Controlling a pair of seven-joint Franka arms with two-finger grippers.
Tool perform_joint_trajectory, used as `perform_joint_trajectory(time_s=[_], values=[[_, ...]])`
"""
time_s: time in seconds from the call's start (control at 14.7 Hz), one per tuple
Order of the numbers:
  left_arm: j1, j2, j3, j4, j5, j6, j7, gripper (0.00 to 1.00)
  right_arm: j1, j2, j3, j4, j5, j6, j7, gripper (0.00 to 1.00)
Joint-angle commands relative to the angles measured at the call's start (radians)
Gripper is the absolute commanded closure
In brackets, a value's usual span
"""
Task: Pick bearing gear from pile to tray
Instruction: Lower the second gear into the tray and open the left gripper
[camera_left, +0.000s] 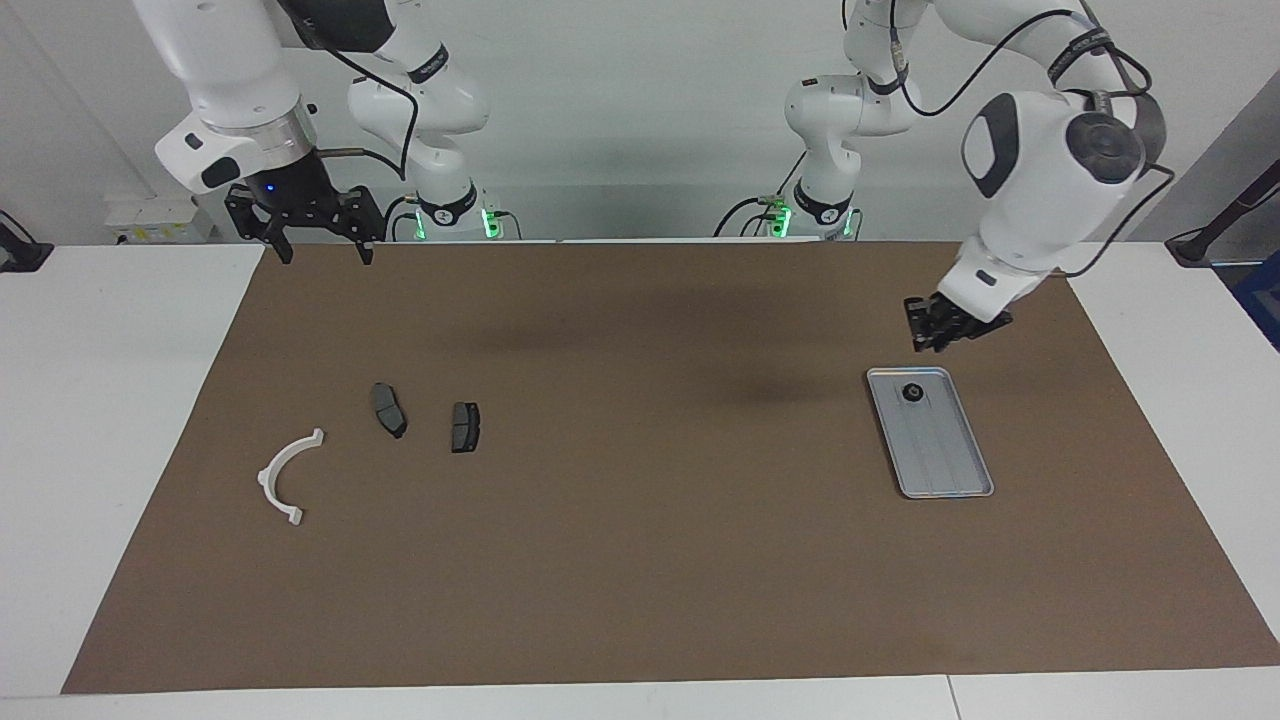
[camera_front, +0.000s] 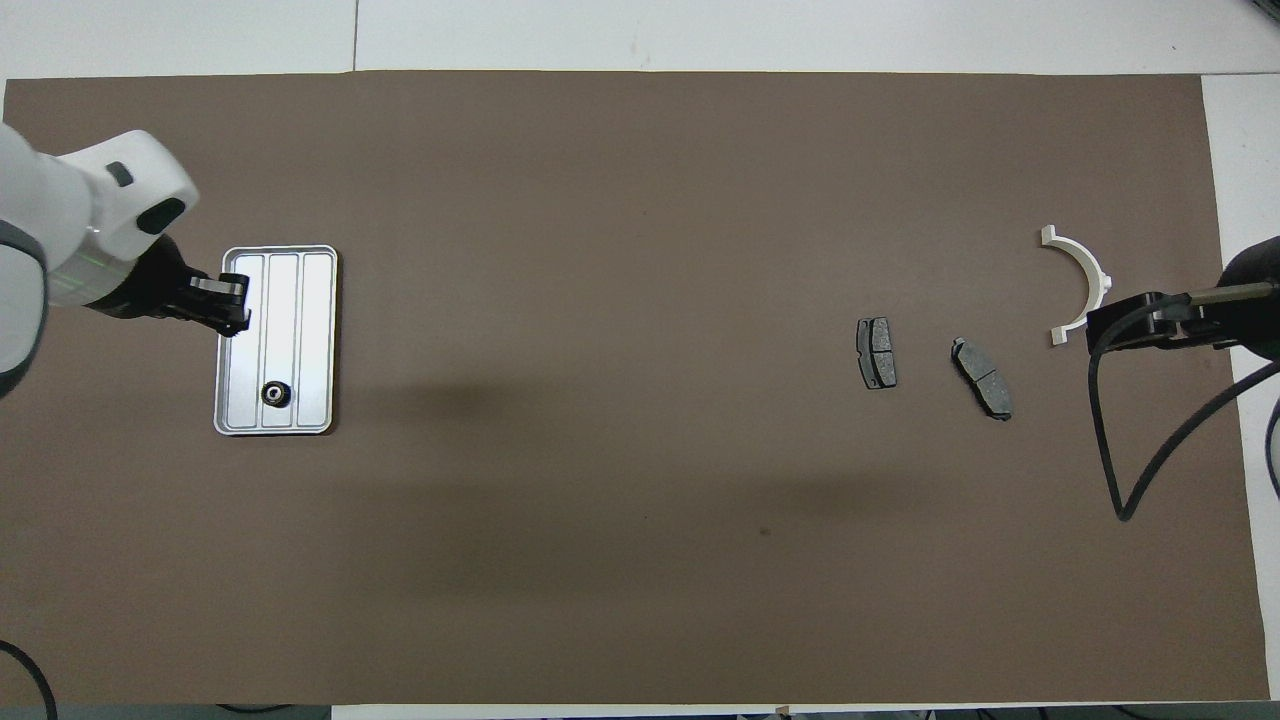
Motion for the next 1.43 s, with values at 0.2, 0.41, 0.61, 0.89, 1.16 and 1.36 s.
perform_joint_trajectory(time_s=[0.2, 0.41, 0.61, 0.89, 1.16, 1.36], values=[[0.074, 0.074, -0.012, -0.221, -0.018, 0.409, 0.143, 1.00, -0.003, -0.010, 0.003, -0.012, 0.004, 0.009, -0.013, 0.00], [0.074, 0.131, -0.010, -0.232, -0.017, 0.511, 0.140, 1.00, -0.003, -0.008, 0.005, -0.012, 0.009, 0.010, -0.012, 0.00], [0.073, 0.161, -0.010, -0.232, -0.015, 0.551, 0.142, 1.00, 0.000, -0.008, 0.006, -0.012, 0.011, 0.007, 0.017, 0.00], [0.073, 0.187, -0.010, -0.276, -0.015, 0.647, 0.143, 1.00, 0.002, -0.008, 0.011, -0.012, 0.011, 0.007, 0.046, 0.00], [0.065, 0.192, -0.010, -0.293, -0.015, 0.674, 0.139, 1.00, 0.002, -0.008, 0.013, -0.012, 0.012, 0.009, 0.046, 0.00], [0.063, 0.192, -0.010, -0.313, -0.015, 0.690, 0.139, 1.00, -0.005, -0.008, 0.009, -0.012, 0.060, 0.010, 0.045, 0.00]])
